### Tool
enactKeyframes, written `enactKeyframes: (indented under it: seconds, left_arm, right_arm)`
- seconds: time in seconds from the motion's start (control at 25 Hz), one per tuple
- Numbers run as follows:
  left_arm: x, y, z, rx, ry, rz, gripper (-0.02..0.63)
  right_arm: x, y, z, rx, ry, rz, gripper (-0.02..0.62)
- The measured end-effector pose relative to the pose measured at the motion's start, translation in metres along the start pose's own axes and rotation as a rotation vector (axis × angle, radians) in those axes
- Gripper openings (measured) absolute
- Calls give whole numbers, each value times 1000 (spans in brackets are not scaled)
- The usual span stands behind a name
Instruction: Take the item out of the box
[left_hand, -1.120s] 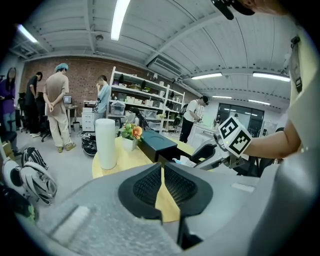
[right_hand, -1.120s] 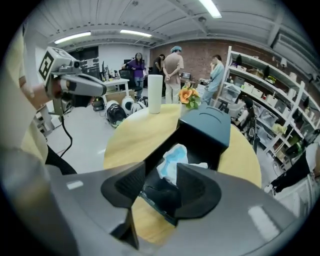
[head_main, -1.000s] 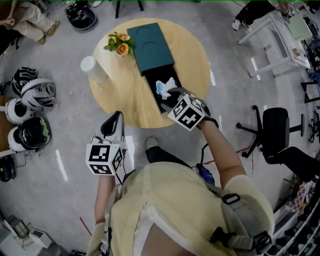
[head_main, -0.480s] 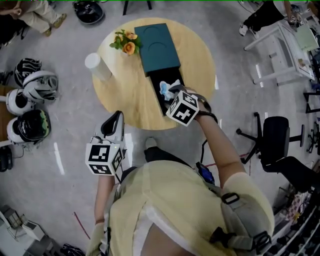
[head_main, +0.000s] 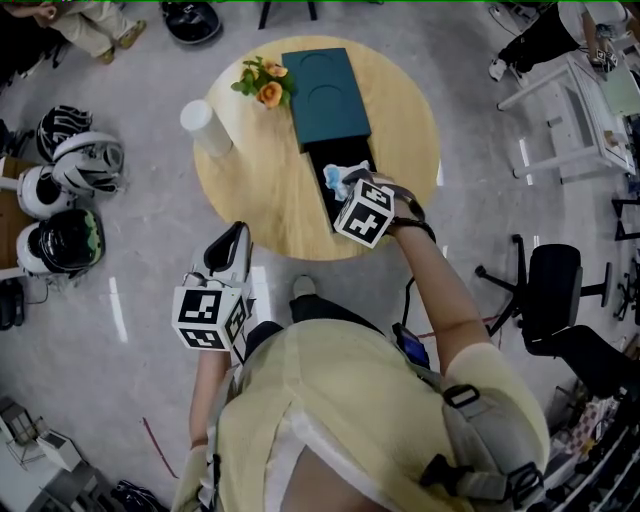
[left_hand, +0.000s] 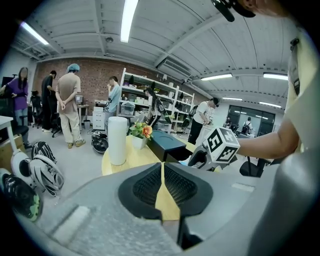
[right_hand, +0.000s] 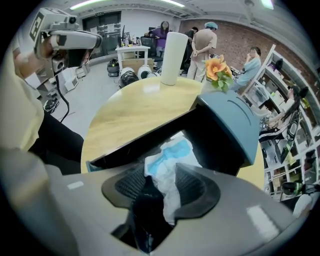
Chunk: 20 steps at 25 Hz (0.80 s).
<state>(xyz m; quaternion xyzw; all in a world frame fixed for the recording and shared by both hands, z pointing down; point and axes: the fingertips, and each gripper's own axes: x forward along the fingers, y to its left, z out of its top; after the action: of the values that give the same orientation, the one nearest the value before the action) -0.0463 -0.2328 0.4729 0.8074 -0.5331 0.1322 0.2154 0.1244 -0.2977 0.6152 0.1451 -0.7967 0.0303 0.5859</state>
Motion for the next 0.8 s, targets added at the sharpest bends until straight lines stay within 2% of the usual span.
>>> enactKeyframes:
  seconds: [0.12, 0.2, 0.4, 0.52, 0.8]
  left_arm:
    - [-4, 1, -1, -1, -3, 3, 20]
    - [-6, 1, -2, -1, -5, 4, 20]
    - [-11, 2, -1, 1, -16, 10, 20]
    - [-17, 1, -1, 3, -17, 9, 20]
    - [-30, 7, -2, -6, -35, 12, 20]
  right_arm:
    - [-1, 3, 2, 8, -3, 13, 187]
    - [-1, 1, 1, 10, -2, -3, 152]
    - [-5, -4, 1, 39, -19, -43, 109]
    - [-10, -5, 0, 55, -34, -75, 76]
    - [-27, -7, 4, 82, -81, -175, 60]
